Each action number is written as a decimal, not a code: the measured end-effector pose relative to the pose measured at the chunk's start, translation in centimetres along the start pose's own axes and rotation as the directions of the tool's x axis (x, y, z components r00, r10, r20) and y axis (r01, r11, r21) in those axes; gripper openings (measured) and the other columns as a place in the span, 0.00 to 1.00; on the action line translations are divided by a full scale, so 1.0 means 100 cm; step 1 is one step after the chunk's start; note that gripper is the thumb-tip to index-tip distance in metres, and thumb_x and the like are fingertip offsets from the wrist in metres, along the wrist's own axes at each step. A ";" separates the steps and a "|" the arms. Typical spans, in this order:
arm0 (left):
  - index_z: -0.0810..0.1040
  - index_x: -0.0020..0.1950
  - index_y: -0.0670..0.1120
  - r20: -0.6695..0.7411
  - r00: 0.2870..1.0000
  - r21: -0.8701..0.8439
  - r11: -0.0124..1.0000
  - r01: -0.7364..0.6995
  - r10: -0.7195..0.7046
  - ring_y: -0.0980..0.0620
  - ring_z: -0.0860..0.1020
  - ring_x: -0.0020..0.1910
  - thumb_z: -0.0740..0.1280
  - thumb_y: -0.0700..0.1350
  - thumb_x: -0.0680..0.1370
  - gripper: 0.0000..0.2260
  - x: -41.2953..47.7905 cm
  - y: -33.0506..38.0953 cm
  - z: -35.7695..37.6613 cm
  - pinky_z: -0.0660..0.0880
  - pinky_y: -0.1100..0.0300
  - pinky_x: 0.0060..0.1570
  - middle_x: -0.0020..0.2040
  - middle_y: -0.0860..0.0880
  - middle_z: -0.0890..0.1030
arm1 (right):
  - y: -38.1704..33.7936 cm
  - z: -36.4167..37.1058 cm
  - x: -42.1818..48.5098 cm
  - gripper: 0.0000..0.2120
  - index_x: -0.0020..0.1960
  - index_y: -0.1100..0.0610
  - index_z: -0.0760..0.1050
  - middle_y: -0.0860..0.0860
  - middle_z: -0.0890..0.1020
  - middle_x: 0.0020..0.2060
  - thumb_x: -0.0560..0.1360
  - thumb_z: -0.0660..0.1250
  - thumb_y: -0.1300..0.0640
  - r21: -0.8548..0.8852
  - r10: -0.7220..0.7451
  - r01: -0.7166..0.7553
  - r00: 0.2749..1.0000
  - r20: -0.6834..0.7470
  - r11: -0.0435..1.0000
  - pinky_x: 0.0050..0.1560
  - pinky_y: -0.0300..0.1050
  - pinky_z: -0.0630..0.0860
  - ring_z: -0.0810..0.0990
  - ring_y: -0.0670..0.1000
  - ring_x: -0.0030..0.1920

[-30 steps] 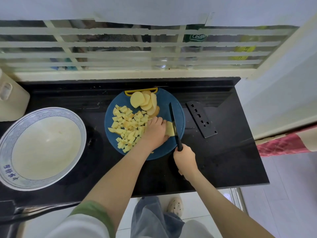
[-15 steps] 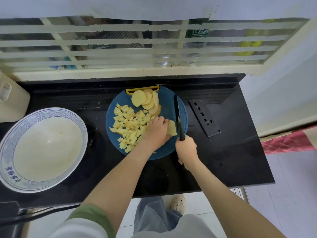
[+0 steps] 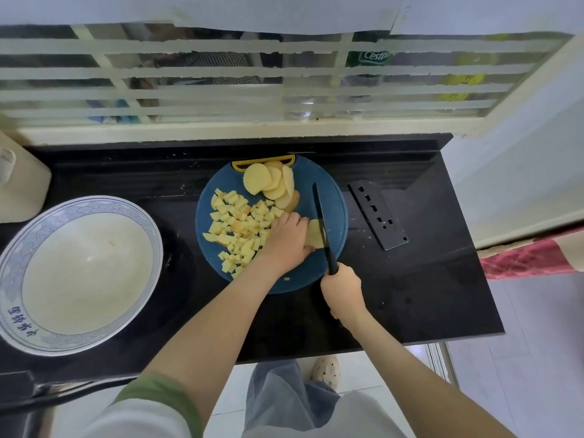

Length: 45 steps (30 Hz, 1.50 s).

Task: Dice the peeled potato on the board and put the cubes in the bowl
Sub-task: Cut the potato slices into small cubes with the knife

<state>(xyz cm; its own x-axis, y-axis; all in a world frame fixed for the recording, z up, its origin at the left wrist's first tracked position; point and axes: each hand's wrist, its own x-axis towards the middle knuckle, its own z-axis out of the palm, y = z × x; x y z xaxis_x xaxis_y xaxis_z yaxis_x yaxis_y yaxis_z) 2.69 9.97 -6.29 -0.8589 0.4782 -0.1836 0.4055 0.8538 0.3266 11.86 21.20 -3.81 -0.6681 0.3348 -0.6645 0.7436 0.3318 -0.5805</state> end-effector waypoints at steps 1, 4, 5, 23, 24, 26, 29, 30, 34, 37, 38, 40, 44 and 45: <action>0.66 0.70 0.43 0.000 1.000 0.010 1.000 -0.016 0.016 0.47 0.65 0.63 0.66 0.54 0.77 0.26 0.000 0.000 0.000 0.63 0.54 0.61 0.63 0.46 0.70 | 0.000 0.001 0.002 0.10 0.40 0.56 0.71 0.53 0.77 0.36 0.79 0.56 0.62 -0.011 0.015 -0.015 1.000 0.000 1.000 0.32 0.44 0.72 0.75 0.52 0.35; 0.64 0.71 0.42 0.016 0.999 0.021 0.999 -0.039 0.038 0.47 0.65 0.63 0.65 0.54 0.77 0.27 0.000 -0.001 0.001 0.63 0.54 0.61 0.63 0.46 0.69 | 0.000 0.004 0.007 0.09 0.43 0.60 0.73 0.55 0.77 0.38 0.77 0.56 0.62 -0.024 0.037 -0.037 0.999 0.001 0.999 0.33 0.44 0.72 0.76 0.53 0.36; 0.64 0.72 0.42 0.014 0.999 0.025 0.999 -0.042 0.041 0.47 0.65 0.63 0.64 0.54 0.78 0.27 0.000 -0.002 0.001 0.63 0.54 0.62 0.63 0.46 0.69 | -0.002 0.005 0.010 0.08 0.44 0.60 0.73 0.56 0.77 0.38 0.77 0.56 0.63 -0.016 0.041 -0.041 0.999 -0.003 0.999 0.33 0.44 0.72 0.75 0.53 0.36; 0.69 0.67 0.46 -0.039 0.998 0.019 0.999 0.044 -0.043 0.48 0.65 0.63 0.66 0.56 0.76 0.23 -0.008 -0.001 -0.001 0.60 0.54 0.57 0.62 0.48 0.71 | -0.005 0.005 -0.001 0.10 0.39 0.56 0.69 0.52 0.72 0.35 0.79 0.55 0.62 0.029 -0.013 0.014 0.999 -0.030 0.999 0.34 0.48 0.71 0.71 0.50 0.34; 0.69 0.66 0.46 -0.034 0.999 0.016 0.999 0.036 -0.035 0.48 0.66 0.62 0.65 0.55 0.76 0.22 -0.008 -0.002 -0.001 0.60 0.54 0.57 0.62 0.48 0.71 | -0.004 0.005 0.000 0.10 0.39 0.56 0.69 0.52 0.72 0.35 0.79 0.55 0.62 0.016 -0.011 0.011 1.000 -0.024 1.000 0.34 0.47 0.70 0.70 0.50 0.33; 0.70 0.66 0.45 -0.018 1.000 0.005 1.000 0.018 -0.018 0.48 0.66 0.62 0.64 0.54 0.77 0.21 -0.008 -0.003 -0.001 0.59 0.54 0.58 0.61 0.48 0.71 | -0.002 0.005 0.001 0.09 0.41 0.56 0.70 0.53 0.73 0.36 0.78 0.55 0.63 -0.014 -0.001 0.001 1.000 -0.010 1.000 0.34 0.46 0.70 0.71 0.51 0.34; 0.70 0.66 0.44 -0.013 1.000 -0.006 1.000 0.002 -0.002 0.47 0.66 0.62 0.64 0.53 0.78 0.20 -0.007 -0.005 0.001 0.59 0.54 0.58 0.61 0.47 0.71 | -0.002 0.009 0.005 0.07 0.44 0.58 0.72 0.54 0.75 0.37 0.77 0.56 0.63 -0.036 0.019 -0.020 1.000 -0.007 0.999 0.34 0.46 0.73 0.74 0.52 0.35; 0.70 0.66 0.44 -0.018 1.000 -0.009 1.000 -0.006 0.006 0.47 0.66 0.62 0.64 0.53 0.78 0.20 -0.006 -0.004 0.001 0.59 0.55 0.58 0.61 0.47 0.71 | -0.003 0.008 0.006 0.07 0.46 0.60 0.73 0.55 0.76 0.38 0.77 0.56 0.63 -0.048 0.025 -0.025 1.000 -0.012 0.999 0.35 0.47 0.75 0.75 0.53 0.36; 0.69 0.67 0.44 -0.013 1.000 -0.020 1.000 -0.014 0.014 0.47 0.65 0.62 0.63 0.52 0.78 0.20 -0.006 -0.005 0.003 0.59 0.56 0.58 0.61 0.47 0.71 | -0.005 0.012 0.013 0.06 0.45 0.59 0.72 0.56 0.76 0.39 0.76 0.57 0.64 -0.061 0.041 -0.043 0.998 -0.037 0.997 0.38 0.49 0.76 0.76 0.55 0.39; 0.68 0.68 0.43 -0.016 1.000 -0.043 0.999 -0.018 0.017 0.47 0.65 0.63 0.64 0.52 0.78 0.21 -0.007 -0.006 0.004 0.59 0.55 0.60 0.61 0.46 0.71 | -0.017 0.012 0.021 0.07 0.42 0.58 0.70 0.55 0.75 0.38 0.77 0.56 0.64 -0.054 0.026 -0.029 0.999 -0.048 0.998 0.37 0.48 0.75 0.75 0.54 0.37; 0.69 0.68 0.43 -0.021 1.000 -0.052 0.998 -0.019 0.018 0.47 0.66 0.63 0.64 0.51 0.78 0.21 -0.007 -0.006 0.004 0.59 0.56 0.60 0.61 0.46 0.71 | -0.023 0.011 0.024 0.07 0.42 0.59 0.70 0.55 0.75 0.38 0.77 0.56 0.64 -0.026 0.018 -0.020 0.999 -0.045 0.999 0.35 0.47 0.73 0.74 0.53 0.36; 0.69 0.68 0.43 -0.027 0.999 -0.056 0.998 -0.020 0.018 0.47 0.66 0.62 0.64 0.51 0.78 0.21 -0.008 -0.006 0.005 0.59 0.56 0.60 0.61 0.46 0.71 | -0.031 0.011 0.028 0.08 0.41 0.58 0.70 0.54 0.73 0.36 0.76 0.55 0.65 0.057 0.007 -0.005 0.999 -0.044 0.998 0.32 0.45 0.70 0.72 0.52 0.34; 0.69 0.68 0.44 -0.031 1.000 -0.065 0.998 -0.005 0.003 0.48 0.65 0.63 0.65 0.52 0.78 0.22 -0.008 -0.006 0.003 0.57 0.58 0.58 0.61 0.47 0.71 | -0.029 0.011 0.021 0.10 0.39 0.57 0.68 0.53 0.71 0.34 0.78 0.55 0.63 0.130 0.002 0.005 0.999 -0.054 0.991 0.31 0.44 0.66 0.68 0.50 0.32; 0.70 0.68 0.44 -0.032 0.999 -0.064 0.998 0.001 -0.003 0.48 0.66 0.63 0.65 0.52 0.78 0.21 -0.009 -0.006 0.003 0.58 0.58 0.58 0.61 0.47 0.72 | -0.026 0.012 0.017 0.10 0.39 0.57 0.68 0.53 0.71 0.34 0.79 0.55 0.62 0.123 0.001 0.005 0.999 -0.051 0.992 0.31 0.44 0.66 0.68 0.50 0.31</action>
<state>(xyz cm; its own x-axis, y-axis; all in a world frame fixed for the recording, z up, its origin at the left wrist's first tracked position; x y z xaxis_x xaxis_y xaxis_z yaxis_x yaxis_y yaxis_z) 3.29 9.11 -6.59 -0.8695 0.4690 -0.1552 0.3838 0.8392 0.3854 8.89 19.87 -3.98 -0.6678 0.3800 -0.6400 0.7377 0.2228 -0.6373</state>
